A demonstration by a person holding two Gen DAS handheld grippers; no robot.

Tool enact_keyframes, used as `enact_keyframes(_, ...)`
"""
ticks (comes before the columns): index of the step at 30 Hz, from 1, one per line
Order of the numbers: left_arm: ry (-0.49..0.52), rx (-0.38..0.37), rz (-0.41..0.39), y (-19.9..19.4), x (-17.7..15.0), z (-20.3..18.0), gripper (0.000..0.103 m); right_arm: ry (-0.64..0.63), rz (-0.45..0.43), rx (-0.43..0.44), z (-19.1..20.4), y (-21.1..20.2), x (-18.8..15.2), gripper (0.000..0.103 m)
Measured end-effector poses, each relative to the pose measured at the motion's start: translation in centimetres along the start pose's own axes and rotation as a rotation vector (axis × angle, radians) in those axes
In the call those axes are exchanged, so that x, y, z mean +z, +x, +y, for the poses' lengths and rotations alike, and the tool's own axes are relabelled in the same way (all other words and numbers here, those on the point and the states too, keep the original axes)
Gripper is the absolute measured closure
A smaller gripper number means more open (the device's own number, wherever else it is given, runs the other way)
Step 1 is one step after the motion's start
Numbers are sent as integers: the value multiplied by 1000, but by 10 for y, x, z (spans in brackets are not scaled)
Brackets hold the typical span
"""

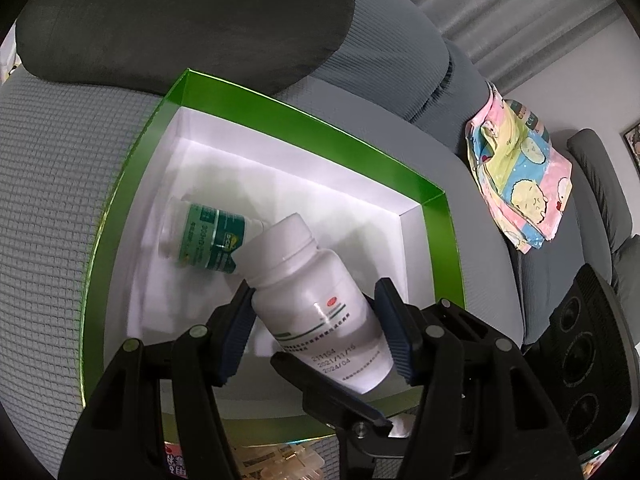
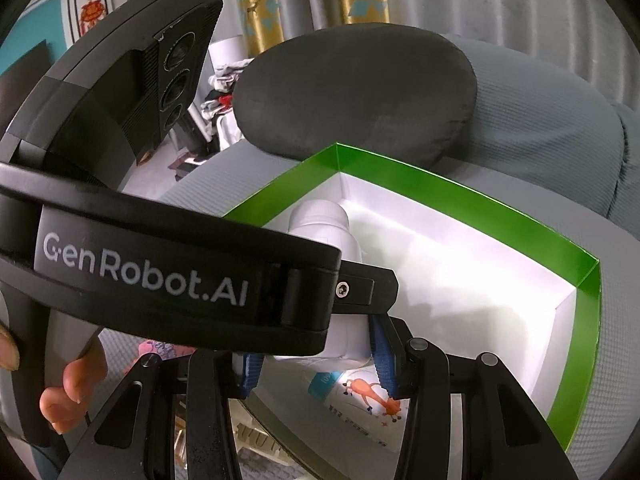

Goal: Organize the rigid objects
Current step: 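Lower the white bottle with the left tool into the box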

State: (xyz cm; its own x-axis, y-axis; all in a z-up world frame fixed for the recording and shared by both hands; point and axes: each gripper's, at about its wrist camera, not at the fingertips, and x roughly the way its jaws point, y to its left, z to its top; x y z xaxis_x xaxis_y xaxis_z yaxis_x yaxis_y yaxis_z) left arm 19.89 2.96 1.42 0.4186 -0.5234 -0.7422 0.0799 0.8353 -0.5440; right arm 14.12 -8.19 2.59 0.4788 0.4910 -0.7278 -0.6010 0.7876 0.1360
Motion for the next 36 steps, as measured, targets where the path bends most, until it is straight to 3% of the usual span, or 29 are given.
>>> enact_keyframes(36,18,32,6,3,5,-5,45,3,31,-17,0,6,6,55)
